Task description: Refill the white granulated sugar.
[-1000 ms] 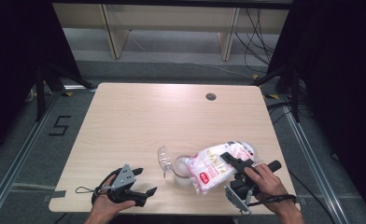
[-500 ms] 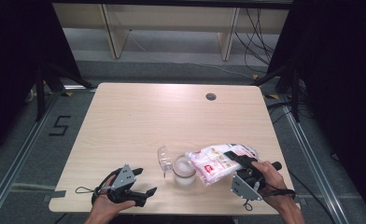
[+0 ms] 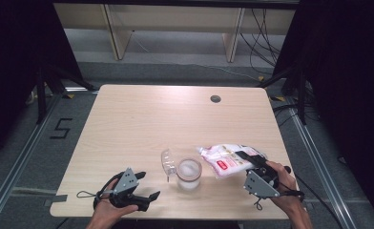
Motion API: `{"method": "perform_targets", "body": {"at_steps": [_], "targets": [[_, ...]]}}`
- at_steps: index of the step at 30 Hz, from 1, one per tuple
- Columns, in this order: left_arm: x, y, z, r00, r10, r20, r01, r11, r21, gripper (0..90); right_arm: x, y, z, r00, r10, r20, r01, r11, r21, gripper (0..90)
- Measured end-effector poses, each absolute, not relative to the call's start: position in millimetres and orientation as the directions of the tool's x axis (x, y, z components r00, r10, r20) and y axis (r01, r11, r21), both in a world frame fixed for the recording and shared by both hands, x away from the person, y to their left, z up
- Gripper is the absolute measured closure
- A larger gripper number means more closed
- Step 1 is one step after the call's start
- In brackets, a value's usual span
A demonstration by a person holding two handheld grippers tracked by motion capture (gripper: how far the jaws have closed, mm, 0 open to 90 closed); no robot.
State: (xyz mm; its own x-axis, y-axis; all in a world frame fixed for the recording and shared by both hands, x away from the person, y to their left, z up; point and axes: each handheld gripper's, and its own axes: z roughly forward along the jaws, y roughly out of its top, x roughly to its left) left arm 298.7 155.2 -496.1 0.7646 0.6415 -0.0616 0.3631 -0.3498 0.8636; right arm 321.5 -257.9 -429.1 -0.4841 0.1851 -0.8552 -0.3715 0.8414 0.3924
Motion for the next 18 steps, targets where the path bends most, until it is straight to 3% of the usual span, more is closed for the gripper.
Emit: {"method": "perform_targets", "body": {"at_steps": [7,13,18], "targets": [[299,155,-496,0.765,0.641,-0.062,0.363,-0.350,0.864,15.7,328,-262,-432,-0.495,0.225,-0.839,-0.365,0.823,0.436,80.5],[298,155,-496,0.764,0.642,-0.066,0.364,-0.343,0.866,15.7,330,-266,-438,-0.558,0.336,-0.759,-0.288,0.779,0.557,80.6],[298,155,-496,0.765,0.641,-0.065,0.365,-0.347,0.864,15.7,333,-268,-442,-0.574,0.363,-0.734,-0.276,0.757,0.592,80.7]]}}
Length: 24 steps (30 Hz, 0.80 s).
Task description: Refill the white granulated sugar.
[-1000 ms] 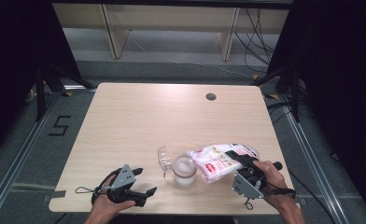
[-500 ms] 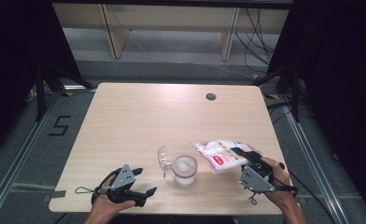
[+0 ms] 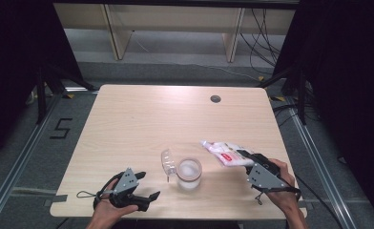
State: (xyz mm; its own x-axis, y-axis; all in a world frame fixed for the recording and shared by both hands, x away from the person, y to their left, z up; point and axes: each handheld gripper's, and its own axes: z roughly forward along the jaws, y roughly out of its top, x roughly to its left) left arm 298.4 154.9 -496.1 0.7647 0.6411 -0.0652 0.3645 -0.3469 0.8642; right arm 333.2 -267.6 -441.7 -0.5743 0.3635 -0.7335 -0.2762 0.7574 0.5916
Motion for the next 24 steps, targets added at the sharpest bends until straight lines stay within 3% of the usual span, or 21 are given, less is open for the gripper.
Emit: {"method": "perform_targets", "body": {"at_steps": [24], "targets": [[298,154,-497,0.766,0.640,-0.064,0.365,-0.351,0.862,15.7,352,-253,-461,-0.670,0.517,-0.532,-0.177,0.586,0.791,81.1]]}}
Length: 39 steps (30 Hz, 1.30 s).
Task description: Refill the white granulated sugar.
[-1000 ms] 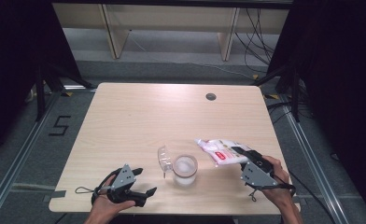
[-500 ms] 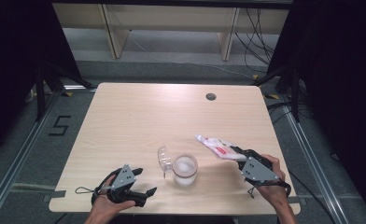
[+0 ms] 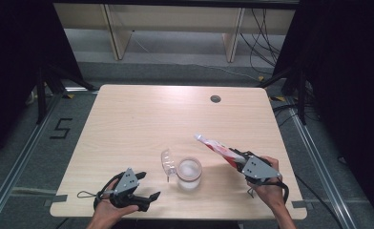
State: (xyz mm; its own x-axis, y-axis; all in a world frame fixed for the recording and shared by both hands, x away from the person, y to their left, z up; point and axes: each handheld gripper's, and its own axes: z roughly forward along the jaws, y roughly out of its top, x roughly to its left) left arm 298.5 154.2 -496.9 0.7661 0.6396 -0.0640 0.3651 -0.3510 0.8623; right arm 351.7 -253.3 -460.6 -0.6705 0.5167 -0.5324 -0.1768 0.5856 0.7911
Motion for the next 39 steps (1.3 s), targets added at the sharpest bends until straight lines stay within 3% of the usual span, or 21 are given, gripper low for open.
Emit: {"method": "perform_targets", "body": {"at_steps": [39], "targets": [[298,155,-496,0.763,0.644,-0.063,0.362,-0.344,0.866,15.7,369,-279,-477,-0.707,0.631,-0.320,0.003,0.456,0.890,79.4]]}}
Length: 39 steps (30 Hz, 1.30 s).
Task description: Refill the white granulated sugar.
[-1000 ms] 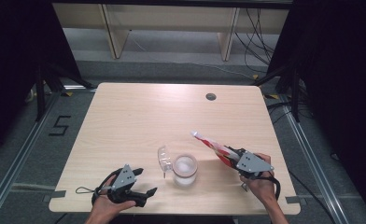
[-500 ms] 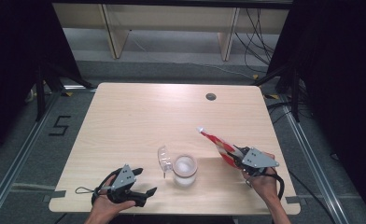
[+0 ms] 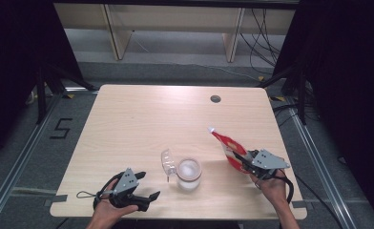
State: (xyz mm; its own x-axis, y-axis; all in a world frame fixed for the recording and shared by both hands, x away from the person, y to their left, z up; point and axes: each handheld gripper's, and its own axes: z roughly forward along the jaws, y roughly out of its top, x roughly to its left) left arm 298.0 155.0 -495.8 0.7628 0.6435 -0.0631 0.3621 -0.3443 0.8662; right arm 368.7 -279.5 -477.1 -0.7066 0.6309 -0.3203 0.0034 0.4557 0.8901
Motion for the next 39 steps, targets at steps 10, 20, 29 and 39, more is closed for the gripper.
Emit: {"method": "perform_targets", "body": {"at_steps": [10,20,29,39], "targets": [[298,155,-496,0.761,0.645,-0.065,0.366,-0.344,0.865,15.7,371,-288,-476,-0.697,0.651,-0.302,0.015,0.434,0.901,79.1],[298,155,-496,0.764,0.642,-0.061,0.362,-0.349,0.864,15.7,371,-300,-479,-0.681,0.681,-0.268,0.028,0.390,0.920,78.7],[298,155,-496,0.763,0.644,-0.061,0.361,-0.345,0.866,15.7,371,-304,-480,-0.689,0.682,-0.243,0.053,0.383,0.922,77.3],[299,157,-495,0.763,0.645,-0.042,0.360,-0.370,0.857,15.7,367,-305,-478,-0.673,0.705,-0.226,0.067,0.363,0.930,66.5]]}}
